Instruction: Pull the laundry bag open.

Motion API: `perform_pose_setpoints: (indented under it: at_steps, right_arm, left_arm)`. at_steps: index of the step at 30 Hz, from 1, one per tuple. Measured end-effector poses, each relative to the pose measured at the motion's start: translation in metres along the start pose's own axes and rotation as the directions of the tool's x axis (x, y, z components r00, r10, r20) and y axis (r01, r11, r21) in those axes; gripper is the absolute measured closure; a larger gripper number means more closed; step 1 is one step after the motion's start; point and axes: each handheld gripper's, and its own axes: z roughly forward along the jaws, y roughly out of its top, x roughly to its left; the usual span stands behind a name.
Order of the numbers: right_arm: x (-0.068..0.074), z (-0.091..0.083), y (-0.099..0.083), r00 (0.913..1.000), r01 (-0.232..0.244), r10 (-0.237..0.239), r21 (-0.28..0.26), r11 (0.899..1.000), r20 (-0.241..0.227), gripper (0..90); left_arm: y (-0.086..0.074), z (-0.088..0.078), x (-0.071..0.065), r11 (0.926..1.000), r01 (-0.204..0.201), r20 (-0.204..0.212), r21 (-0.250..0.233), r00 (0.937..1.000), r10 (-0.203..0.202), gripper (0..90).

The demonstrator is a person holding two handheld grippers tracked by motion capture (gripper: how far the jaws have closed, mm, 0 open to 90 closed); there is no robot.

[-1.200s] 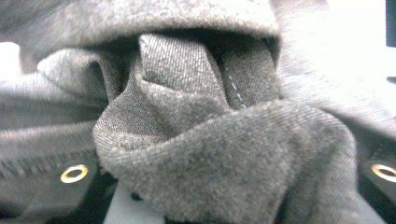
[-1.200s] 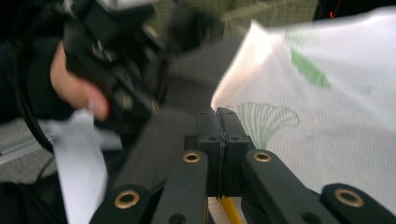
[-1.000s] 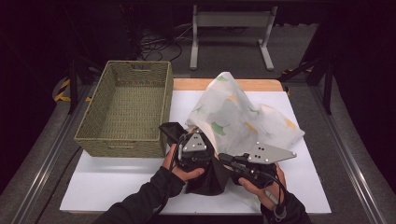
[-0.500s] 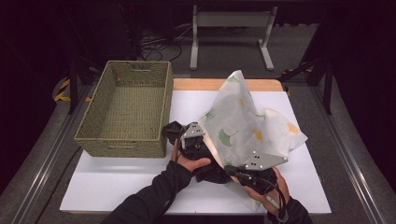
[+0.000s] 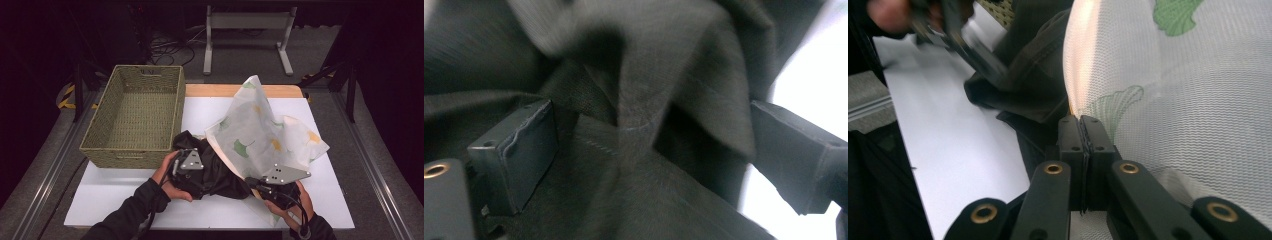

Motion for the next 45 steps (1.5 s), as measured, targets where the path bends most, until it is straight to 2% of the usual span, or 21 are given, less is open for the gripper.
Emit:
perform_pose_setpoints:
  at_steps: [2, 4, 7, 10, 12, 16, 18, 21, 23, 26, 27, 28, 30, 33, 35, 37, 38, 39, 40, 43, 45]
  right_arm:
    - [0.000, 0.004, -0.002, 0.9999, 0.007, -0.007, 0.018, 1.000, 0.011, 89.5]
    - [0.000, 0.006, -0.004, 0.9998, 0.014, -0.015, 0.022, 1.000, 0.012, 89.4]
    - [-0.003, 0.009, -0.006, 0.9999, 0.008, -0.008, 0.016, 1.000, 0.007, 89.5]
    - [-0.005, 0.011, -0.005, 1.0000, -0.001, 0.001, 0.009, 1.000, -0.007, 89.5]
    - [-0.002, 0.013, -0.002, 0.9999, 0.009, -0.009, 0.007, 1.000, -0.006, 89.6]
    - [0.005, 0.015, 0.010, 0.9990, 0.026, -0.027, -0.027, 0.999, -0.036, 89.6]
    - [0.010, 0.010, 0.020, 0.9977, 0.040, -0.043, -0.061, 0.997, -0.052, 89.6]
    - [0.015, -0.005, 0.032, 0.9970, 0.041, -0.049, -0.125, 0.991, -0.061, 89.6]
    - [0.016, -0.014, 0.034, 0.9968, 0.026, -0.037, -0.150, 0.988, -0.071, 89.6]
    - [0.019, -0.020, 0.031, 0.9967, 0.028, -0.039, -0.150, 0.988, -0.071, 89.6]
    - [0.019, -0.020, 0.030, 0.9965, 0.029, -0.040, -0.145, 0.989, -0.073, 89.7]
    - [0.020, -0.020, 0.027, 0.9958, 0.028, -0.039, -0.135, 0.990, -0.082, 89.7]
    - [0.020, -0.017, 0.022, 0.9951, 0.027, -0.037, -0.111, 0.993, -0.092, 89.7]
    - [0.019, -0.014, 0.016, 0.9959, 0.031, -0.038, -0.082, 0.996, -0.082, 89.7]
    - [0.017, -0.012, 0.009, 0.9976, 0.040, -0.043, -0.054, 0.998, -0.055, 89.7]
    - [0.013, -0.010, 0.003, 0.9984, 0.028, -0.030, -0.039, 0.999, -0.047, 89.7]
    - [0.008, -0.010, -0.002, 0.9992, 0.013, -0.014, -0.030, 0.999, -0.036, 89.7]
    - [0.006, -0.010, -0.004, 0.9995, 0.011, -0.012, -0.027, 1.000, -0.031, 89.7]
    - [0.005, -0.010, -0.006, 0.9996, 0.006, -0.007, -0.025, 1.000, -0.029, 89.7]
    - [0.003, -0.010, -0.008, 0.9997, 0.001, -0.001, -0.018, 1.000, -0.026, 89.7]
    - [0.002, -0.011, -0.011, 0.9997, -0.002, 0.002, -0.012, 1.000, -0.026, 89.7]
  left_arm:
    - [-0.002, 0.022, 0.005, 0.9979, 0.040, 0.029, 0.051, 0.9987, -0.042, 7.7]
    - [-0.004, 0.027, 0.011, 0.9962, 0.085, 0.050, 0.020, 0.9950, -0.086, 10.3]
    - [-0.004, 0.025, 0.015, 0.9971, 0.075, 0.021, -0.011, 0.9970, -0.075, 35.0]
    - [-0.005, 0.024, 0.016, 0.9965, 0.073, 0.036, -0.042, 0.9968, -0.071, 71.7]
    - [-0.003, 0.023, 0.012, 0.9936, 0.079, 0.073, -0.080, 0.9946, -0.073, 78.4]
    - [0.008, 0.011, 0.001, 0.9784, 0.090, 0.146, -0.186, 0.9873, -0.063, 80.6]
    - [0.022, 0.002, -0.010, 0.9611, 0.082, 0.177, -0.264, 0.9836, -0.036, 80.6]
    - [0.039, 0.000, -0.022, 0.9388, 0.076, 0.185, -0.336, 0.9827, -0.013, 80.6]
    - [0.048, 0.004, -0.026, 0.9324, 0.064, 0.162, -0.356, 0.9868, -0.007, 80.6]
    - [0.056, 0.014, -0.025, 0.9168, 0.121, 0.151, -0.380, 0.9862, -0.068, 80.5]
    - [0.057, 0.025, -0.021, 0.9052, 0.178, 0.145, -0.386, 0.9807, -0.131, 80.5]
    - [0.058, 0.032, -0.018, 0.9051, 0.185, 0.132, -0.383, 0.9806, -0.145, 80.5]
    - [0.057, 0.045, -0.011, 0.8856, 0.245, 0.129, -0.395, 0.9690, -0.211, 80.3]
    - [0.057, 0.052, -0.006, 0.8863, 0.239, 0.094, -0.397, 0.9709, -0.220, 79.2]
    - [0.055, 0.053, -0.003, 0.8747, 0.273, 0.132, -0.400, 0.9617, -0.240, 78.6]
    - [0.054, 0.050, -0.004, 0.8829, 0.255, 0.136, -0.394, 0.9663, -0.219, 76.0]
    - [0.050, 0.045, -0.004, 0.8950, 0.234, 0.128, -0.379, 0.9714, -0.200, 69.2]
    - [0.050, 0.045, -0.004, 0.8950, 0.234, 0.128, -0.379, 0.9714, -0.200, 66.1]
    - [0.044, 0.037, -0.006, 0.9067, 0.232, 0.112, -0.352, 0.9724, -0.205, 61.6]
    - [0.037, 0.026, -0.007, 0.9128, 0.264, 0.094, -0.311, 0.9644, -0.247, 52.4]
    - [0.031, 0.011, -0.009, 0.9212, 0.243, 0.093, -0.303, 0.9698, -0.225, 40.2]
